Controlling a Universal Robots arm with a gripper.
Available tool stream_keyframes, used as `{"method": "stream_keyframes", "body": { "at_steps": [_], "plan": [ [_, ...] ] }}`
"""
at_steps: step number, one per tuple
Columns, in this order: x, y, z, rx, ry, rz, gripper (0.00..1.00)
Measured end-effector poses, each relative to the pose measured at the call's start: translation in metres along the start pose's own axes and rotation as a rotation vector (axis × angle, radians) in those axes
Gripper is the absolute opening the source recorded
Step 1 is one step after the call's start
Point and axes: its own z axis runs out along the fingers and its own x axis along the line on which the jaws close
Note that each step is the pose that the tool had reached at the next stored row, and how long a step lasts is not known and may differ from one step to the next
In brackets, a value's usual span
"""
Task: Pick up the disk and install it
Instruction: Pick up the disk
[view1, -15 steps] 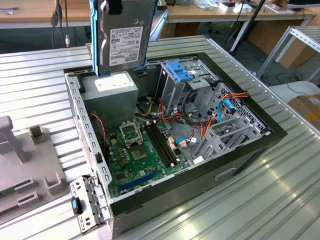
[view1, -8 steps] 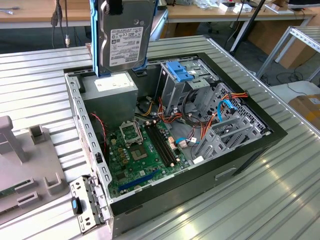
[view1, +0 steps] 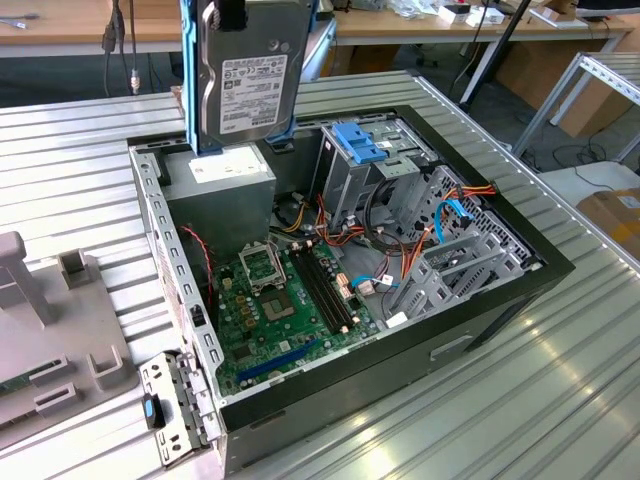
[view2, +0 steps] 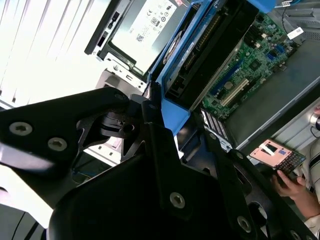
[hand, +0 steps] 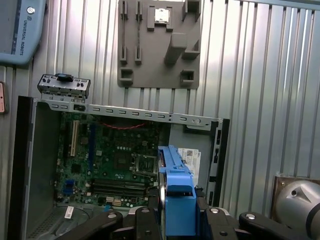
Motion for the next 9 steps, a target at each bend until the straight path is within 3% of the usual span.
{"method": "stream_keyframes", "body": {
  "at_steps": [9],
  "plan": [
    [0.0076,0.0006,-0.0005,0.0,0.0,0.0,0.37]
  ]
}}
